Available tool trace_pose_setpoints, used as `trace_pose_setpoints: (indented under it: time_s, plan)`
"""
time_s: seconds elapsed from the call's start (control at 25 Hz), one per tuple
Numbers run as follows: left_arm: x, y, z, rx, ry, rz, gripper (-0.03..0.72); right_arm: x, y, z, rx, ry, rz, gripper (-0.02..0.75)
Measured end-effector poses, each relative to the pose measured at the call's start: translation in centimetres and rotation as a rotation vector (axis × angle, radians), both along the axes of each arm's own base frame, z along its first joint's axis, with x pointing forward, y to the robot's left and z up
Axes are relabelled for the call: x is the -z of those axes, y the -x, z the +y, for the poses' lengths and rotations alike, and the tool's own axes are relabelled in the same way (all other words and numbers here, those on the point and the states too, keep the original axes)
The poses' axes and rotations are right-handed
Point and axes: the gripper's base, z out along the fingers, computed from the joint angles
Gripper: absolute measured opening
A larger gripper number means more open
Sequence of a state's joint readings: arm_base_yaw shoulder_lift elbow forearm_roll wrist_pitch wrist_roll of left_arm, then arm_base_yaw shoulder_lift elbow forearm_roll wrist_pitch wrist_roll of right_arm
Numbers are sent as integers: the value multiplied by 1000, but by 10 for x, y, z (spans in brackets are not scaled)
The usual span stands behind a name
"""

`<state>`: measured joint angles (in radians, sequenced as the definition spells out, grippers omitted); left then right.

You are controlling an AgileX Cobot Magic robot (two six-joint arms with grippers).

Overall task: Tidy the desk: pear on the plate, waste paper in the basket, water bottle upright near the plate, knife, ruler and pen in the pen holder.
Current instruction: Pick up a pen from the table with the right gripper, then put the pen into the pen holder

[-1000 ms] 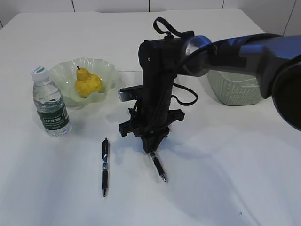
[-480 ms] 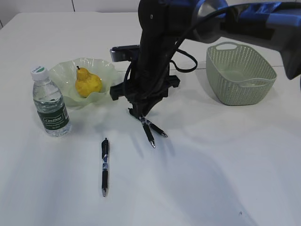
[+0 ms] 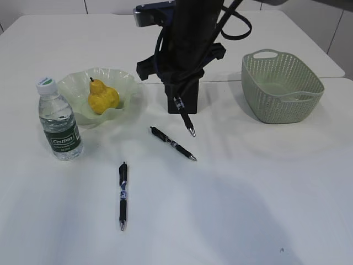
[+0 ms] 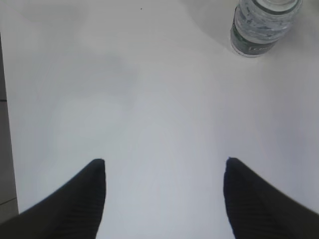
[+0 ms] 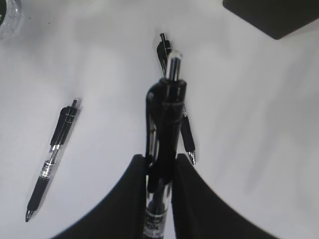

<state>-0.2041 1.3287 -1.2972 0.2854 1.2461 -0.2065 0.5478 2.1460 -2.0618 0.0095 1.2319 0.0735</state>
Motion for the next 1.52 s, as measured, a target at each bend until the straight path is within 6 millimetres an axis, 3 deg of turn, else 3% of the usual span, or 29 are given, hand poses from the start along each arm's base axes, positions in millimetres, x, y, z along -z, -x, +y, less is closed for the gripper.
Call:
trace_pose_setpoints:
  time_s: [0.52, 0.76, 1.12, 1.32, 1.52]
  plan:
    - [0, 0, 0, 0, 4, 1, 520, -62, 1, -12, -18, -45, -334, 129]
    - [0, 0, 0, 0, 4, 1, 520, -52, -12, -13, -30, -70, -453, 129]
    - [0, 0, 0, 0, 0, 0, 520, -3, -34, -34, -19, -209, -698, 128]
    - [0, 0, 0, 0, 0, 0, 520, -3, -36, -30, -36, -290, -826, 128]
    - [0, 0, 0, 0, 0, 0, 520, 9, -49, -37, -22, -311, -877, 128]
